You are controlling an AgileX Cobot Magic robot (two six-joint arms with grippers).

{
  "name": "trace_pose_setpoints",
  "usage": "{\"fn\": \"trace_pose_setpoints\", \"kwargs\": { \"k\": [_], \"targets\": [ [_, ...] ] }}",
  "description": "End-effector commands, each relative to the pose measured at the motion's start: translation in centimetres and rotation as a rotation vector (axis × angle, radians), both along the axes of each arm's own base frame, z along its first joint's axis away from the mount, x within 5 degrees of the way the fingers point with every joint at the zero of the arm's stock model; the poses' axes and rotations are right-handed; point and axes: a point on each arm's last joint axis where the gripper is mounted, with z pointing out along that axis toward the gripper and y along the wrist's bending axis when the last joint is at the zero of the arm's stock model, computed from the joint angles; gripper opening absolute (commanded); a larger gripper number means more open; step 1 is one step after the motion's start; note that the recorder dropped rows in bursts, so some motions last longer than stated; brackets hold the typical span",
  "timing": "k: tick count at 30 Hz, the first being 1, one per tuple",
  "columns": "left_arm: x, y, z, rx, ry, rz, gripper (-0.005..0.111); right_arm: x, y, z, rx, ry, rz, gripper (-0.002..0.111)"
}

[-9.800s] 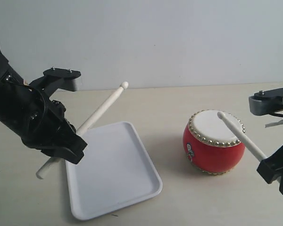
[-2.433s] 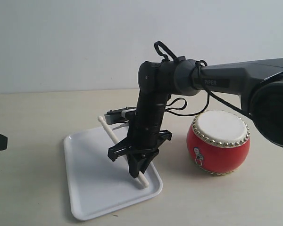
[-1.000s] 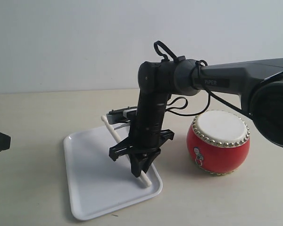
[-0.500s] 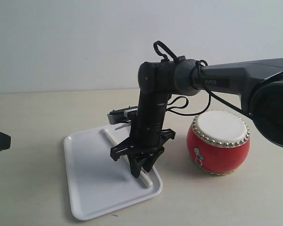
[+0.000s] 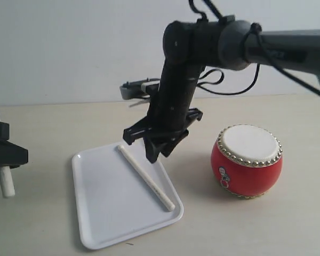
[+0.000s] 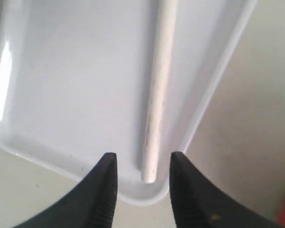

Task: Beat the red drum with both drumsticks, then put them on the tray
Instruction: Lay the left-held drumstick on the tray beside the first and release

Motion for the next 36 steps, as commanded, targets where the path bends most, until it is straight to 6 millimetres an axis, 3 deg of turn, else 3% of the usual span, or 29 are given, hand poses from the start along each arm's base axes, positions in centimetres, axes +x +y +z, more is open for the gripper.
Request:
{"fn": "trace_pose_setpoints", "kwargs": {
  "k": [1,6,11,15,19,28,36],
  "targets": [
    [0.7,-1.8,-0.6,-0.079,0.021,0.039,0.000,-0.4,-1.2,4.3,-0.019,-0.132,0.008,0.037],
    [2.4,-5.0,-2.9,-0.094,0.122,0.127,0.000,-1.8,-3.2,5.9,-0.084,-0.177,0.003,0.037],
    [5.8,-8.9,-5.5,-0.096,0.255,0.177,0.000,-4.0,-5.1,4.9,-0.169,-0.136,0.021,0.037],
    [7.8,-11.5,-8.5,-0.091,0.397,0.166,0.000,-5.1,-6.4,5.6,-0.212,-0.159,0.013,0.037],
    [8.6,-12.6,-10.7,-0.109,0.496,0.197,0.000,-5.5,-6.8,6.9,-0.199,-0.192,0.008,0.037],
    [8.6,-13.9,-13.6,-0.097,0.563,0.240,0.000,-5.6,-6.8,7.1,-0.202,-0.201,0.009,0.037],
    [8.7,-14.0,-13.7,-0.093,0.562,0.240,0.000,-5.6,-6.8,7.1,-0.202,-0.201,0.009,0.037]
  ]
}}
